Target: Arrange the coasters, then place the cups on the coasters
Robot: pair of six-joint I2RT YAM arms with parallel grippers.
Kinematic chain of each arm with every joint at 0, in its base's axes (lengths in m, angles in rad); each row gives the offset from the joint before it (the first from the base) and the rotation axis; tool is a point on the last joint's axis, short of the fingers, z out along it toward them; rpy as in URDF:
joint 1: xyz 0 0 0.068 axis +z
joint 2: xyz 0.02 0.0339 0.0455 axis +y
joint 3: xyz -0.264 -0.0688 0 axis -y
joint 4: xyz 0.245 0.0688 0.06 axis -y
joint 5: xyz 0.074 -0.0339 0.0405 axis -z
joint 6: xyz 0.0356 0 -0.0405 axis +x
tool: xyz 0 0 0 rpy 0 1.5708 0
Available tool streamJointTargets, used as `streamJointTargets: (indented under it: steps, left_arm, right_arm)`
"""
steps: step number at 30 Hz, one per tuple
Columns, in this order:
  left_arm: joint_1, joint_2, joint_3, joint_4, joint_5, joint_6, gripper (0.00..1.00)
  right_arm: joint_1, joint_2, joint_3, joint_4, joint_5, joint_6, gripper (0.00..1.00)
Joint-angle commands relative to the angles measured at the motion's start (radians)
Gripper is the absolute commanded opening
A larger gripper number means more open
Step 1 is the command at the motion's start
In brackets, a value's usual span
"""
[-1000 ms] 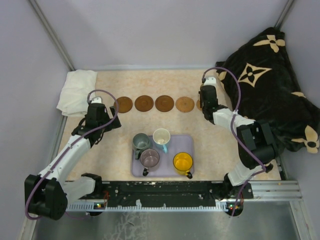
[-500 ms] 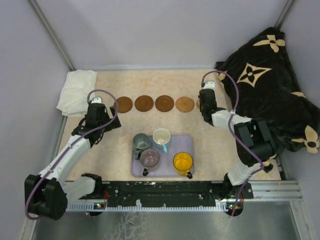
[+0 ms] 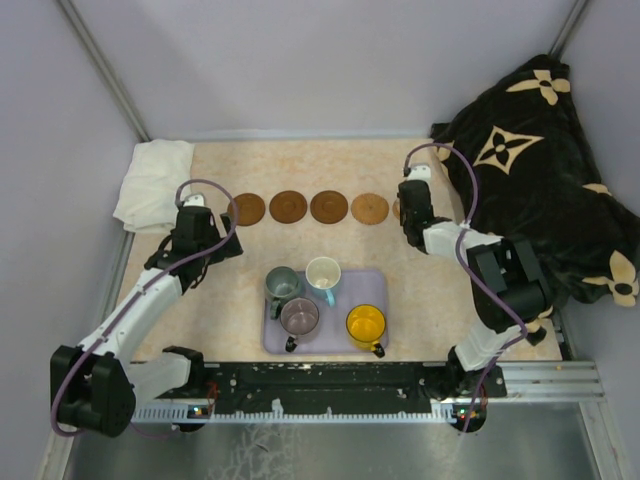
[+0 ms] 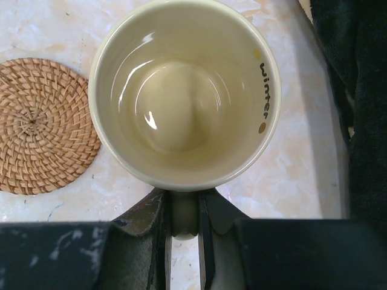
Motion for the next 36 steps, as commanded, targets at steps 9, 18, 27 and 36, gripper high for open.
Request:
streamJointTargets:
  steps: [9, 18, 27, 36]
  left_arm:
    - [0.005, 0.007, 0.022, 0.024, 0.005, 0.009, 0.99]
    - [0.005, 0.005, 0.021, 0.020, 0.001, 0.011, 0.99]
    - [0.005, 0.010, 0.022, 0.024, 0.007, 0.012, 0.99]
    - [0.005, 0.009, 0.023, 0.024, 0.008, 0.014, 0.99]
  right_arm:
    - [-0.005, -0.016, 0.000, 0.141, 0.052, 0.026, 0.00]
    - [-0.004, -0.018, 0.011, 0.108, 0.048, 0.059, 0.19]
    - [-0.005, -0.051, -0.011, 0.095, 0.061, 0.066, 0.37]
    - [-0.005, -0.092, -0.026, 0.063, 0.062, 0.091, 0.73]
